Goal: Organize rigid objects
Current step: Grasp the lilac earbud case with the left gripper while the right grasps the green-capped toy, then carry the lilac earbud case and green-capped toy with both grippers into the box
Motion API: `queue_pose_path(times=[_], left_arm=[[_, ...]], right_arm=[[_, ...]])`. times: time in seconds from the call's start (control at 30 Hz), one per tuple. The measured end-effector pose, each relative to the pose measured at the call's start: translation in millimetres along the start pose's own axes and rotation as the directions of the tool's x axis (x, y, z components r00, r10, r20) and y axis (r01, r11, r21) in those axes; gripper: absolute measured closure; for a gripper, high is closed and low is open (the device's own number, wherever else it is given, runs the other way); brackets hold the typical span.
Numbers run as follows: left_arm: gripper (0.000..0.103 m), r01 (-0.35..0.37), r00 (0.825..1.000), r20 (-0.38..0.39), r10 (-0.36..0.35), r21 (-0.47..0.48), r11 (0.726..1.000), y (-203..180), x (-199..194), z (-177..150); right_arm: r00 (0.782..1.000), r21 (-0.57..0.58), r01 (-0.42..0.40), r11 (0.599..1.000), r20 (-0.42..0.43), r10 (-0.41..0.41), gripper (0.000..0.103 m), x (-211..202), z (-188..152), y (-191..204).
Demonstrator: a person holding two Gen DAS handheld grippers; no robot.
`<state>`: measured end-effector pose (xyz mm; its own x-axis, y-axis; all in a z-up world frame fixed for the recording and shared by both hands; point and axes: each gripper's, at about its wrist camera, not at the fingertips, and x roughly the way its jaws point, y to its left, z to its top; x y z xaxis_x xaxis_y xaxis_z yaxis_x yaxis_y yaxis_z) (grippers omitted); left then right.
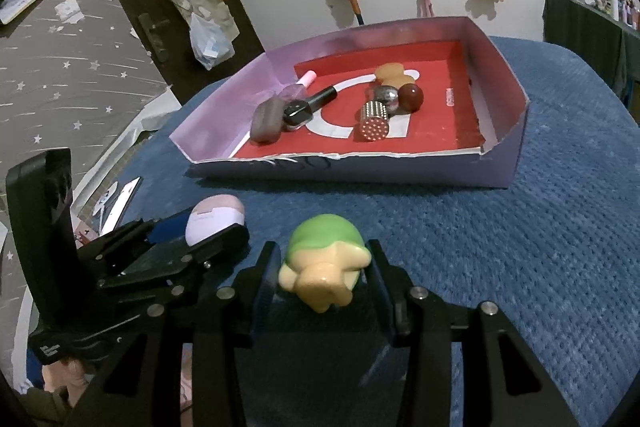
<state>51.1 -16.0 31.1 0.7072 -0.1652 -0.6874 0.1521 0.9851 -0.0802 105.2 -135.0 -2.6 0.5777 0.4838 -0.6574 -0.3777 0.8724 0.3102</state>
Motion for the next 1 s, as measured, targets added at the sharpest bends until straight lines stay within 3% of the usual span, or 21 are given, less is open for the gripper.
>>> queue_pose_path(times=[0.57, 1.0], left_arm=[[0.049, 0.012, 0.999, 0.047, -0.012, 0.004, 1.000, -4.9, -23.8, 2.1], [0.049, 0.004, 0.996, 0.092, -0.006, 0.022, 1.000, -1.2, -26.1, 32.2]], right_arm=[[0.999, -0.038, -0.017, 0.999, 0.044, 0.019, 0.057, -23.2, -2.8, 15.3], [0.997, -0.065, -0.039, 0.997, 0.067, 0.044, 0.057, -23.8, 23.0, 18.1]])
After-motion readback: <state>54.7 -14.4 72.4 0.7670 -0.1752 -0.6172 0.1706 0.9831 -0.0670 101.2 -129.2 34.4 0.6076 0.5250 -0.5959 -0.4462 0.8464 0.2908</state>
